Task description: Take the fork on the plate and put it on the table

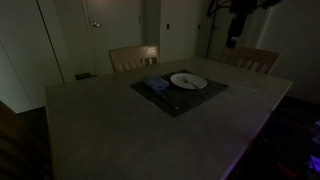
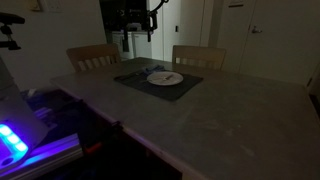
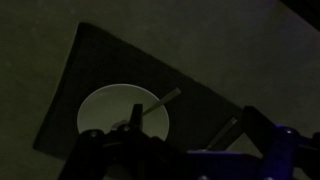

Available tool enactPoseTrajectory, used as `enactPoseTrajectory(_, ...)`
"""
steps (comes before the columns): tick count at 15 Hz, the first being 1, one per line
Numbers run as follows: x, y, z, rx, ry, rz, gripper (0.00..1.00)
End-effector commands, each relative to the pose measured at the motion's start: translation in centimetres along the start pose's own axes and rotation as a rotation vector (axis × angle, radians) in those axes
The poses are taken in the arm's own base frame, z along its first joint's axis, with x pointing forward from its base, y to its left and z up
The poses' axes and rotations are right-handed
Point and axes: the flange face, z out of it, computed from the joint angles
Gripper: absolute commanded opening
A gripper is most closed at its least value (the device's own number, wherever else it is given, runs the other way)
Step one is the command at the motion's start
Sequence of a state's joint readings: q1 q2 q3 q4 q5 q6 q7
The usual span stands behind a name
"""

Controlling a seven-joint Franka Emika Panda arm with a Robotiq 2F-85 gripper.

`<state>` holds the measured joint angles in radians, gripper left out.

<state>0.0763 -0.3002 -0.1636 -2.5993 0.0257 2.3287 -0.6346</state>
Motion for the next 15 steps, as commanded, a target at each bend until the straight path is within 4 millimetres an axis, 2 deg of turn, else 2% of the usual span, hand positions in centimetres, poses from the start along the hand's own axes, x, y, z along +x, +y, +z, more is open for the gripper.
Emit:
enactPoseTrajectory(1,2.2,0.0,1.7,-0.014,-0.017,0.043,1.0)
enactPoseTrajectory(10,6.9,0.9,6.7,-0.04,-0.059,0.127,1.0)
enactPoseTrajectory(11,7.1,1.1,7.0,-0.024,-0.059,0.128,1.0)
enactPoseTrajectory(12,5.9,0.1,5.9,-0.033,-0.059,0.12,1.0)
enactPoseTrajectory(15,6.7,0.7,6.9,-0.028,-0.072,0.123,1.0)
